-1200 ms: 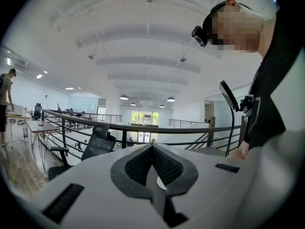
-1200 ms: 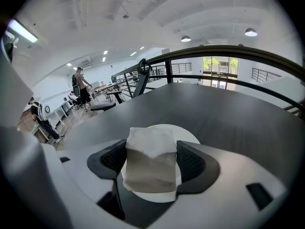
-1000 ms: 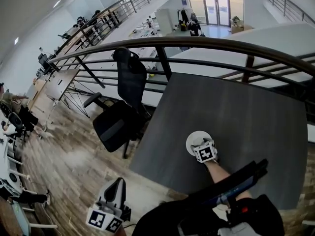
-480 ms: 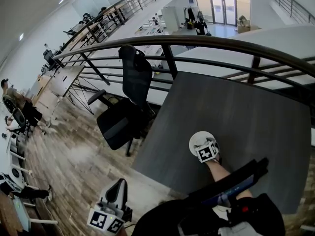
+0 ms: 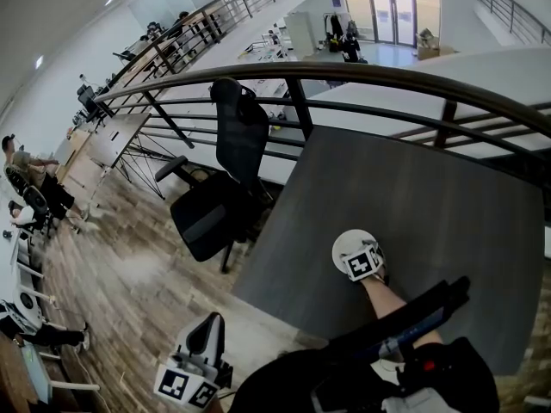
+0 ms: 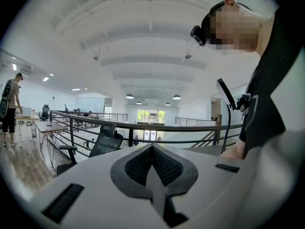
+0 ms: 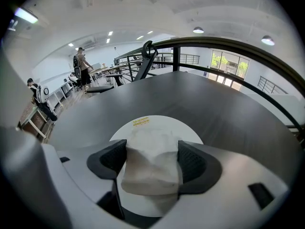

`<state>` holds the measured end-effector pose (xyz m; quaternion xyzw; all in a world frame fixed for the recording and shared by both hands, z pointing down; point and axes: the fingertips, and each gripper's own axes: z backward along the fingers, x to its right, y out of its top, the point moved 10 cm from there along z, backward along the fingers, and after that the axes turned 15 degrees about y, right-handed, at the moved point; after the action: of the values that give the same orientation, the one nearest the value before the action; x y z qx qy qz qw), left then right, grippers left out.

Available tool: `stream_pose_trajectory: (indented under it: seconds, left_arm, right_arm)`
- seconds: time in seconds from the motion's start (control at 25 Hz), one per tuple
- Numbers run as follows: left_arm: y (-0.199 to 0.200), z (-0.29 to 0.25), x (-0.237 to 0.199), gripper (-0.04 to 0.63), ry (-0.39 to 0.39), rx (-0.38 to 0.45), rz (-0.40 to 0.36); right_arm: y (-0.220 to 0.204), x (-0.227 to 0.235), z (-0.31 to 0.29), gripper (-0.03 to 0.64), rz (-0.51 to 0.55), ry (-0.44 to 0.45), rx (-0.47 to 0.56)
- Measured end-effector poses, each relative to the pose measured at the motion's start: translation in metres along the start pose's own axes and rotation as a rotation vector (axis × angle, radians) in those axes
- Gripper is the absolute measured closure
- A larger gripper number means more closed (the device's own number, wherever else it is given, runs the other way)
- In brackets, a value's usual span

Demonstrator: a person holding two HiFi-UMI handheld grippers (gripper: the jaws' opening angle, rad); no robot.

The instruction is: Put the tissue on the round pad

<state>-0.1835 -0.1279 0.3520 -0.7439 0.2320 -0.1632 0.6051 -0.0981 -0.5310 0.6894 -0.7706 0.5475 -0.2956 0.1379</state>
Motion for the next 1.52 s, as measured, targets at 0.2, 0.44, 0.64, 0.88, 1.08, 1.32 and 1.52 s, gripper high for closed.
stream_pose_trajectory:
  seconds: [0.2, 0.44, 0.64, 0.88, 1.08, 1.32, 1.52]
  left_arm:
    - [-0.005, -0.002, -0.003, 0.592, -0.003, 0.002, 0.008]
    - [-0.008, -0.004, -0.013, 0.592, -0.016, 0.003, 0.016]
    - [-0.014, -0.011, -0.021, 0.592, -0.042, 0.002, 0.024]
    - [-0.018, -0.024, -0.022, 0.592, -0.109, 0.005, 0.023]
    - [-0.025, -0.037, -0.029, 0.592, -0.158, 0.006, 0.033]
    - [-0.026, -0.051, -0.029, 0.592, -0.243, 0.011, 0.018]
    - [-0.023, -0.054, -0.043, 0.592, -0.293, 0.02, 0.014]
  right_arm:
    - [-0.002, -0.002, -0.004, 0.287, -0.01, 0.007, 0.007]
    - [0.012, -0.008, 0.005, 0.268, 0.017, -0.015, 0.103]
    - [0.032, -0.023, 0.024, 0.268, 0.008, -0.031, 0.262]
    - [0.059, -0.044, 0.06, 0.268, -0.001, -0.043, 0.432]
    - [0.073, -0.056, 0.086, 0.346, 0.006, -0.024, 0.541]
    - [0.076, -0.073, 0.121, 0.515, 0.046, -0.042, 0.644]
    - [0.076, -0.098, 0.138, 0.558, 0.069, -0.053, 0.684]
